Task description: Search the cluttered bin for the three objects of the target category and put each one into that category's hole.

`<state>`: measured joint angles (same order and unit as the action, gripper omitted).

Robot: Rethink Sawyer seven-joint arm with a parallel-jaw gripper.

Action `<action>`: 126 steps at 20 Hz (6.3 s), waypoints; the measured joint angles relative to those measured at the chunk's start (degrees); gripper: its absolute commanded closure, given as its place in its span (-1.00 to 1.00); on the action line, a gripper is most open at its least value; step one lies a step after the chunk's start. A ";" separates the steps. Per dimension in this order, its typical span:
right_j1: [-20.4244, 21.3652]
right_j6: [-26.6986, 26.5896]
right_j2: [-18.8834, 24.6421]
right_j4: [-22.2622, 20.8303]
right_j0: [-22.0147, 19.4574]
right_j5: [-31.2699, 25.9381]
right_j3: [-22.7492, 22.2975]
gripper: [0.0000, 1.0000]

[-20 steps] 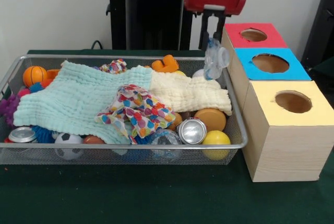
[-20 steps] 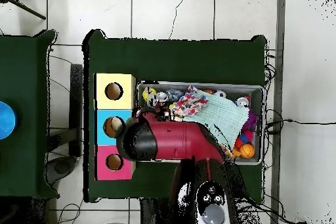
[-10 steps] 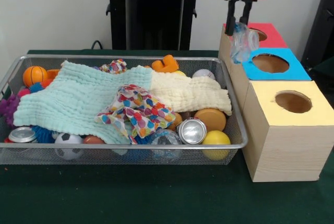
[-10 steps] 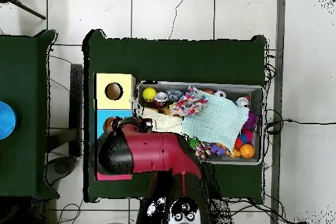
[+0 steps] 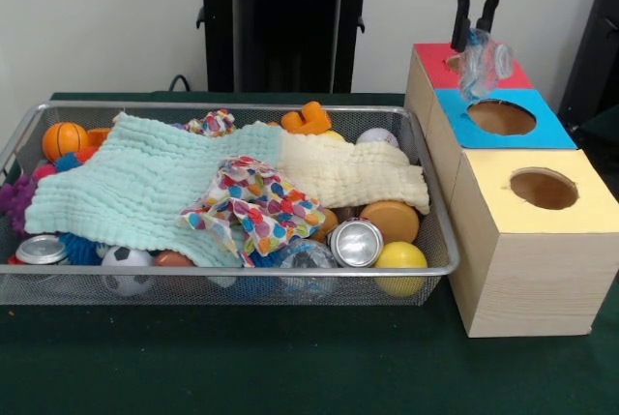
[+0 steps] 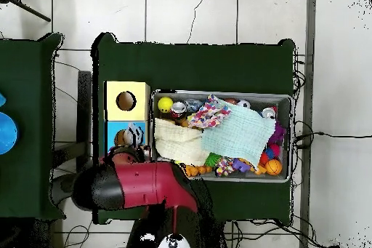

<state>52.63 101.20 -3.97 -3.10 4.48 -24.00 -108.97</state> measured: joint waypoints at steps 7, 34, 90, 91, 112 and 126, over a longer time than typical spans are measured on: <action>-0.20 0.85 -2.51 2.78 3.53 0.00 -0.07 1.00; -6.20 1.35 -7.82 9.92 8.77 0.02 0.68 1.00; -12.55 1.35 -12.38 16.45 12.71 0.01 7.57 -1.00; -12.46 1.35 -12.39 16.45 12.34 0.01 7.57 -1.00; -9.47 1.35 -12.30 16.11 2.81 0.01 7.36 -1.00; -13.43 1.35 -8.63 8.72 -7.20 0.06 7.37 -1.00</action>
<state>39.20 102.55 -12.60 5.62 -2.72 -23.94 -101.60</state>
